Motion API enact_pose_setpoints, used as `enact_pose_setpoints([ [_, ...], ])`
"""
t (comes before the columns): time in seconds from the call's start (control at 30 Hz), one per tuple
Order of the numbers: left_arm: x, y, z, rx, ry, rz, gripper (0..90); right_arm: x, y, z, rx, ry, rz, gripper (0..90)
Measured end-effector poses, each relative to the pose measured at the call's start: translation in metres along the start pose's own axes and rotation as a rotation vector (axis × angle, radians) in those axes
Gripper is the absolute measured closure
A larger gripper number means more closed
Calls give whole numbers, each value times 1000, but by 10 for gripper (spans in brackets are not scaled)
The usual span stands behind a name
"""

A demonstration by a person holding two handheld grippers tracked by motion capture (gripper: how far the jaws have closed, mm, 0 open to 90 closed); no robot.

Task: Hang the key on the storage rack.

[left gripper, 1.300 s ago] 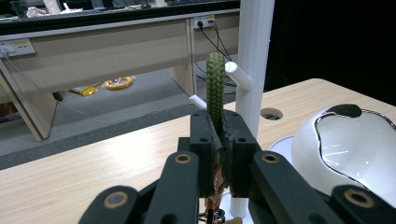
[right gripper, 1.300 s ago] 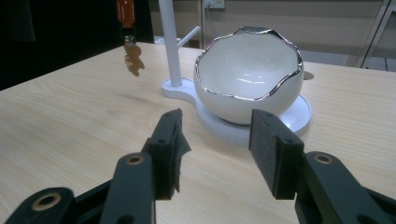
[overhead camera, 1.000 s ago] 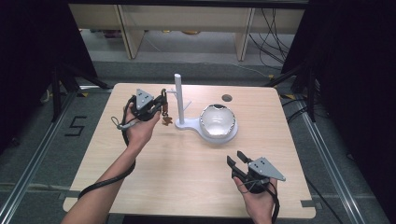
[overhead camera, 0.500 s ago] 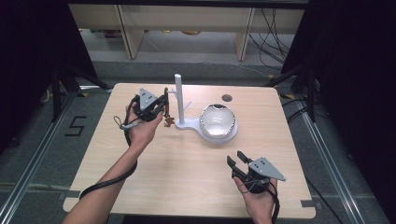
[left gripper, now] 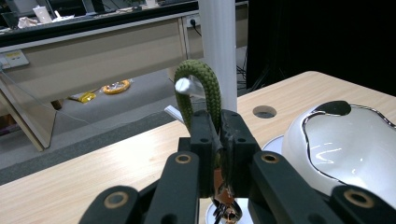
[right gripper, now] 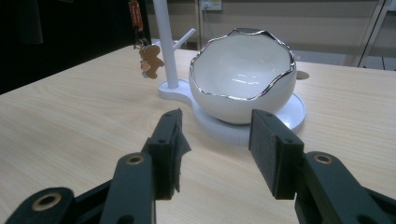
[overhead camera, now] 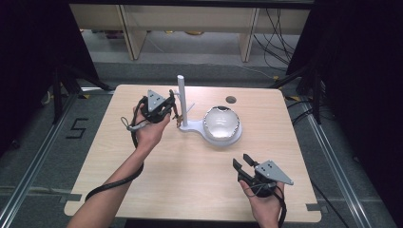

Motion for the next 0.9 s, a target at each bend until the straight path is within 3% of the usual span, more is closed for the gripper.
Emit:
enact_pose_setpoints([
  [0.1, 2, 3, 0, -2, 9, -3, 840, 1, 0, -3, -12, 25, -5, 555],
  [0.17, 3, 4, 1, 2, 10, -11, 839, 0, 0, 0, 4, 6, -2, 555],
  [0.2, 4, 5, 2, 10, 0, -13, 839, 1, -2, -1, 2, 25, -17, 555],
  [0.3, 5, 6, 3, 19, -1, -18, 834, 0, -1, 1, 0, 18, -9, 555],
  [0.5, 8, -2, 6, 39, -11, 0, 775, 1, -2, 1, -3, 23, -11, 554],
  [0.6, 12, -12, 2, 37, -17, 5, 726, 0, -2, 2, -2, 21, -8, 553],
  [0.63, 15, -16, 1, 38, -22, 10, 703, -1, -2, 4, 5, -2, -3, 553],
  [0.67, 18, -21, 0, 40, -19, 14, 682, 0, -4, 1, 18, 48, -19, 552],
  [0.83, 39, -47, -7, 42, -20, 6, 609, 0, -1, 6, 10, 16, -4, 545],
  [0.9, 46, -56, -11, 41, -18, 9, 578, 1, -3, 3, 16, 38, -25, 543],
])
Point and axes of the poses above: each handheld gripper's, and its own axes: y roughly forward along the jaws, x roughly out of its underside, z roughly to its right, the point moved 7 cm from there along y, roughly forward along the jaws, and after that the axes turned 5 degrees about -y, right-handed, at the moved point
